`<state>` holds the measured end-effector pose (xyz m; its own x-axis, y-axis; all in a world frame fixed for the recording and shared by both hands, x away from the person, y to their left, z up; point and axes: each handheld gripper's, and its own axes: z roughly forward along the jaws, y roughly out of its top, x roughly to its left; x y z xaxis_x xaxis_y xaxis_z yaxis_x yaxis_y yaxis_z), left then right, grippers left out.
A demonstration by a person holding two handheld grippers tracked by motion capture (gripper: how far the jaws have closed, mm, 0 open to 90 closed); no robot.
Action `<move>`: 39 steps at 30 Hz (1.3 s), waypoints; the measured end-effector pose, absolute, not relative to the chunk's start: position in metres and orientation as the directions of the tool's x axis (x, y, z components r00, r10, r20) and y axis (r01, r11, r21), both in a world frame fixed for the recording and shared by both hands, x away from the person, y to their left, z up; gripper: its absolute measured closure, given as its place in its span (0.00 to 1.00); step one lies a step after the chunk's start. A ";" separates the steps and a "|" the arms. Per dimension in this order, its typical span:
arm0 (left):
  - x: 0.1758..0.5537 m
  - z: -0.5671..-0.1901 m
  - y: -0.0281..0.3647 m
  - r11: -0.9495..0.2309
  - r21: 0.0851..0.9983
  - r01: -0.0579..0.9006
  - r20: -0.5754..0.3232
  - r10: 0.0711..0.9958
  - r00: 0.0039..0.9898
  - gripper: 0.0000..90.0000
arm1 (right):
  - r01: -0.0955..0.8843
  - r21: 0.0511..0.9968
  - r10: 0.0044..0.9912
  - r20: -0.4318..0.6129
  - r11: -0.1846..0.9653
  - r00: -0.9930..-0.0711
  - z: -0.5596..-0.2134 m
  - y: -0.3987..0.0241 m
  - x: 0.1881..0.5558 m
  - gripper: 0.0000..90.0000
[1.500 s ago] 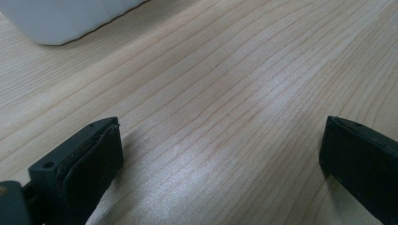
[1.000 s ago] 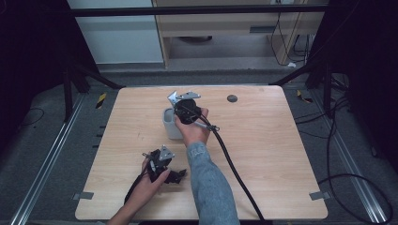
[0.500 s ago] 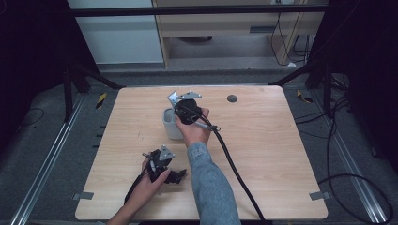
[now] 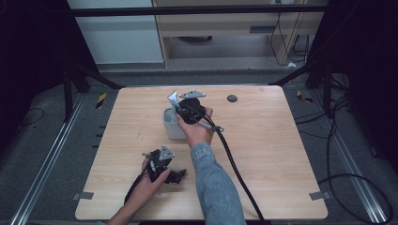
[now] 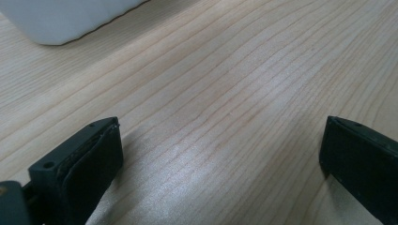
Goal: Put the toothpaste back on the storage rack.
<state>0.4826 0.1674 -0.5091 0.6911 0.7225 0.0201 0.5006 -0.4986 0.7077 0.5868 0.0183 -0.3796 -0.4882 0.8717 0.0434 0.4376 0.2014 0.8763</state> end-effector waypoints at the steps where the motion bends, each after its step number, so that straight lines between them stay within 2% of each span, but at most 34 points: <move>1: 0.483 -0.509 0.167 -0.496 0.709 0.501 0.018 0.724 0.690 0.00 | 0.439 0.876 0.872 0.046 0.199 -0.487 -0.378 0.018 0.586 0.67; 16: 0.482 -0.509 0.168 -0.502 0.707 0.498 0.022 0.719 0.695 0.00 | 0.406 0.883 0.872 -0.006 0.234 -0.490 -0.349 -0.009 0.572 0.30; 31: 0.482 -0.509 0.167 -0.504 0.707 0.496 0.020 0.716 0.698 0.00 | 0.446 0.851 0.876 -0.033 0.277 -0.481 -0.351 -0.049 0.569 0.15; 39: 0.482 -0.509 0.167 -0.503 0.707 0.497 0.021 0.717 0.697 0.00 | 0.449 0.852 0.888 -0.039 0.270 -0.459 -0.352 -0.071 0.561 0.13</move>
